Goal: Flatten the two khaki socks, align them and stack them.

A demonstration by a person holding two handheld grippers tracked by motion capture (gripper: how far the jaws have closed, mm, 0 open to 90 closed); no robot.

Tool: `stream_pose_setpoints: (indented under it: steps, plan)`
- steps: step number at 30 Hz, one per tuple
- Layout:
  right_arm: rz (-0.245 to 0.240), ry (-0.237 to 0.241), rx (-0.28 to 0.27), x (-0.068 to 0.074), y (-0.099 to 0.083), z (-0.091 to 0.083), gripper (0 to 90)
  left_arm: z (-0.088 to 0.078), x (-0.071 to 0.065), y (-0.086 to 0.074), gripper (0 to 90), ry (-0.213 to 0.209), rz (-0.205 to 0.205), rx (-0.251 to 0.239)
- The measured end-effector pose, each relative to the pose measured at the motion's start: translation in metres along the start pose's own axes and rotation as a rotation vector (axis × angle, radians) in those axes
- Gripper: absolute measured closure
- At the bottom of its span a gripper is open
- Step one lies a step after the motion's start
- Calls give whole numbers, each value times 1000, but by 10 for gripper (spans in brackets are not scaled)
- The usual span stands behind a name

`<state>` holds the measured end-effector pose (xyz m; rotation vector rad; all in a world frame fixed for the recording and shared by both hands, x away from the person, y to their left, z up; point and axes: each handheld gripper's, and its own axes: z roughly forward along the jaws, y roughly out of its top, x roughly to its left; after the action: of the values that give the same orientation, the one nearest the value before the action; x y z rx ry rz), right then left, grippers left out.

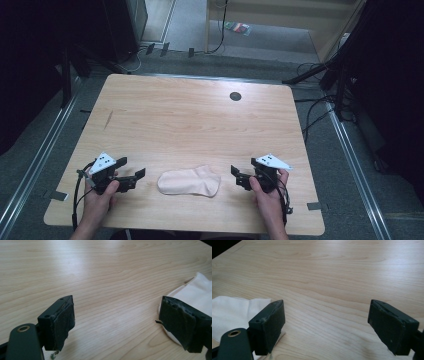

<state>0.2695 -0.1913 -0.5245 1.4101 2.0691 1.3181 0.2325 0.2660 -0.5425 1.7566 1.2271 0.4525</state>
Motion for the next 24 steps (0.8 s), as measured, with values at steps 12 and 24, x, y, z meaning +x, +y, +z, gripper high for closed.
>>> stream_pose_setpoints:
  steps: [12, 24]
  plan:
    - [48, -71, -25, -41, -4, -22, 147, -9, 26, -3, 140, 75, -31, 6]
    - [102, -135, -27, -75, -14, -40, 152, -23, 51, -7, 140, 138, -68, -5]
